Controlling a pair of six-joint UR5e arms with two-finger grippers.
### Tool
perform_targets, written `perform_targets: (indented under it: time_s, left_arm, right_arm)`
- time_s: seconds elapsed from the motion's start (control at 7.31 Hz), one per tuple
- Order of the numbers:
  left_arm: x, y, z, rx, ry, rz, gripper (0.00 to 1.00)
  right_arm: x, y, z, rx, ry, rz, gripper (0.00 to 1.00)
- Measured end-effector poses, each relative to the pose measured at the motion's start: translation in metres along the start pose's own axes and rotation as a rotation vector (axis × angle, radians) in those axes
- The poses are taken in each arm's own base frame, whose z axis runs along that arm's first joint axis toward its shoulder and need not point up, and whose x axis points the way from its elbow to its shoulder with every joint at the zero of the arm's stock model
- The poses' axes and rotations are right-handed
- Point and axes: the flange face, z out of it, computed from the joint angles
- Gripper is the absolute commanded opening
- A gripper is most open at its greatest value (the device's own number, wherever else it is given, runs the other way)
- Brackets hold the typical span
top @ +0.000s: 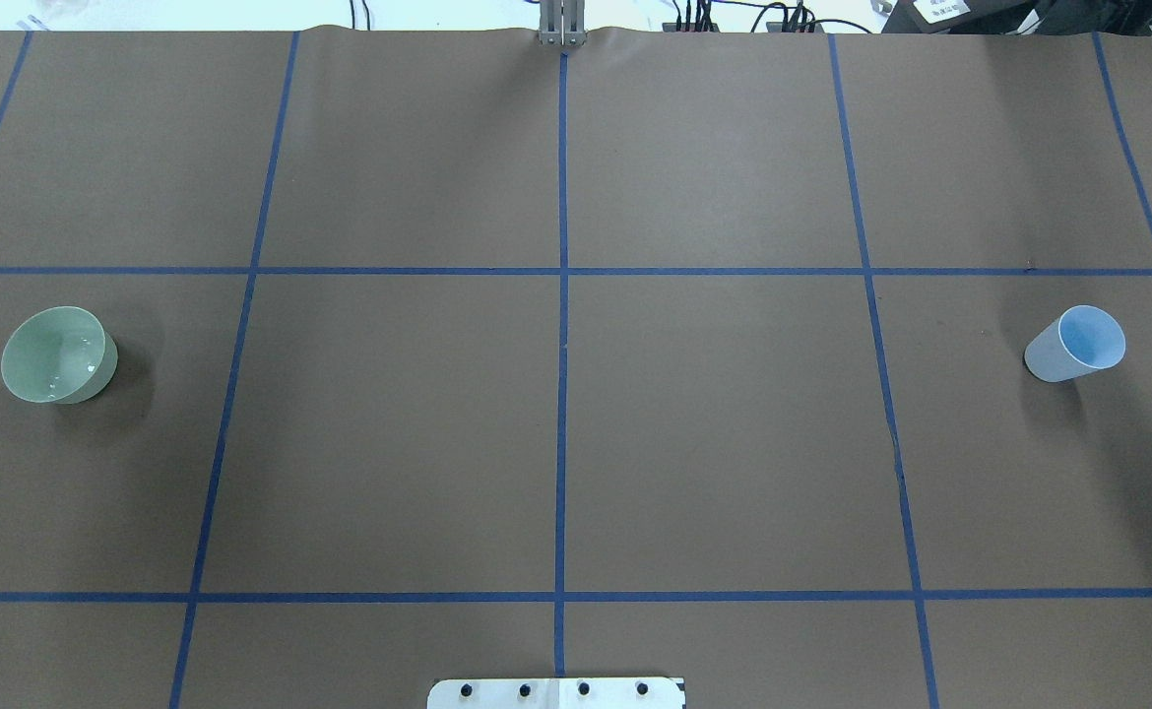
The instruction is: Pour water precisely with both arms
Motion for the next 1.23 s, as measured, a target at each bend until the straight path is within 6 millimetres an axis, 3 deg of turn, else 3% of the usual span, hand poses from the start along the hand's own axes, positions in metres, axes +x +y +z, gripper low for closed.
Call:
perform_targets:
  time_s: [0.41, 0.68, 0.96, 1.23]
  left_arm:
    - [-0.029, 0.011, -0.009, -0.013, -0.003, -0.064, 1.00]
    - [-0.047, 0.035, -0.018, 0.002, -0.008, -0.105, 1.00]
    - [-0.049, 0.059, -0.052, 0.068, -0.014, -0.191, 1.00]
    - [-0.053, 0.082, -0.050, 0.068, -0.012, -0.244, 1.00]
  right_arm:
    - [0.033, 0.024, -0.003, -0.015, 0.016, 0.048, 1.00]
    - [0.050, 0.041, -0.002, -0.023, 0.032, 0.047, 1.00]
    - [0.055, 0.051, -0.003, -0.022, 0.021, 0.054, 1.00]
    - [0.055, 0.051, -0.002, -0.024, 0.005, 0.058, 1.00]
